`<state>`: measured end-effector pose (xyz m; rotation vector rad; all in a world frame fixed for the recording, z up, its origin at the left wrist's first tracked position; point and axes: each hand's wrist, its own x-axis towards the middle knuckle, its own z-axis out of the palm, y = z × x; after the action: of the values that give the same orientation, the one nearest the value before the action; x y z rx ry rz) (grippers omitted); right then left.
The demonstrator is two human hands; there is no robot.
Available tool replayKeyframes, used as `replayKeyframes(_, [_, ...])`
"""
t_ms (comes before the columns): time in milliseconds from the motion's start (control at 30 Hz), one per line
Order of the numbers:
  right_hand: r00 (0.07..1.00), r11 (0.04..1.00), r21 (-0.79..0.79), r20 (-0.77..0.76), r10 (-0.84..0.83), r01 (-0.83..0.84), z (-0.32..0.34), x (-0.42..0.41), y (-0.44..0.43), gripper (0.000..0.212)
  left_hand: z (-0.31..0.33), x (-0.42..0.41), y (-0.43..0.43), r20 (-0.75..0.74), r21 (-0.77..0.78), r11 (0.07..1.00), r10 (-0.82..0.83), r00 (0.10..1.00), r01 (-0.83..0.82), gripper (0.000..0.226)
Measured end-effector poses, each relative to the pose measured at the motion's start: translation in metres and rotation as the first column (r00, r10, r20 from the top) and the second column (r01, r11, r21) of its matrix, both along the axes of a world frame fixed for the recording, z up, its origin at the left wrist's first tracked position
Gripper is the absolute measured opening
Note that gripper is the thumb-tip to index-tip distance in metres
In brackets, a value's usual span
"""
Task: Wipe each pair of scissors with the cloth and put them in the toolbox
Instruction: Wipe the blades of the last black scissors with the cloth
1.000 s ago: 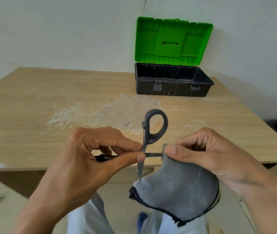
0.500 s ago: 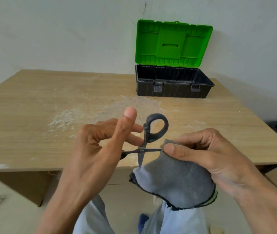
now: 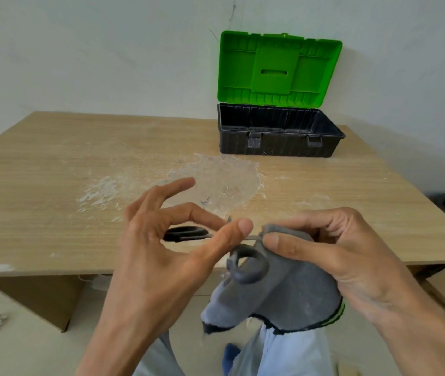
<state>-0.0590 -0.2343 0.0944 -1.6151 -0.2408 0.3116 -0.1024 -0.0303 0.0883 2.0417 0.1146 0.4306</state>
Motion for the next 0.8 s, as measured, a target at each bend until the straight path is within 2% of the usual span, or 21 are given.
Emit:
replayKeyframes(67, [0.998,0.999,0.003,0.04,-0.039,0.039,0.001,-0.001,0.0,0.029,-0.003,-0.001,0.001,-0.016,0.02,1.0,0.011,1.0,-0.011,0.054])
replayKeyframes(167, [0.991,0.996,0.016,0.1,-0.087,0.086,0.0,-0.003,0.002,0.028,-0.013,0.0,0.003,-0.061,-0.051,0.998,0.036,0.998,-0.039,0.098])
replayKeyframes(233, [0.987,0.994,0.044,0.121,-0.105,0.101,-0.001,-0.004,0.003,0.025,-0.017,0.003,0.002,-0.13,-0.233,0.971,0.024,0.991,-0.054,0.124])
replayKeyframes(267, [0.986,0.993,0.055,0.13,-0.108,0.102,-0.001,-0.005,0.004,0.024,-0.018,0.004,0.0,-0.167,-0.353,0.934,-0.008,0.986,-0.052,0.126])
replayKeyframes(300, [0.984,0.993,0.057,0.138,-0.11,0.103,-0.002,-0.005,0.004,0.024,-0.02,0.005,-0.001,-0.193,-0.457,0.889,-0.059,0.98,-0.036,0.118])
replayKeyframes(400, [0.977,0.993,0.013,0.176,-0.12,0.12,-0.003,-0.007,0.003,0.027,-0.025,0.007,-0.003,-0.201,-0.644,0.763,-0.223,0.954,0.043,0.063])
replayKeyframes(500, [0.97,0.992,-0.053,0.221,-0.098,0.113,-0.001,-0.008,0.0,0.026,-0.024,0.005,-0.006,-0.172,-0.749,0.657,-0.306,0.936,0.077,0.037])
replayKeyframes(667, [0.979,0.994,-0.098,0.2,-0.031,0.051,-0.001,-0.007,-0.005,0.021,-0.015,0.001,-0.006,-0.129,-0.72,0.682,-0.314,0.941,0.129,0.022])
replayKeyframes(800, [0.992,0.998,-0.068,0.125,-0.009,0.017,-0.001,-0.005,-0.009,0.027,-0.007,-0.005,-0.003,-0.106,-0.604,0.781,-0.276,0.955,0.159,0.023])
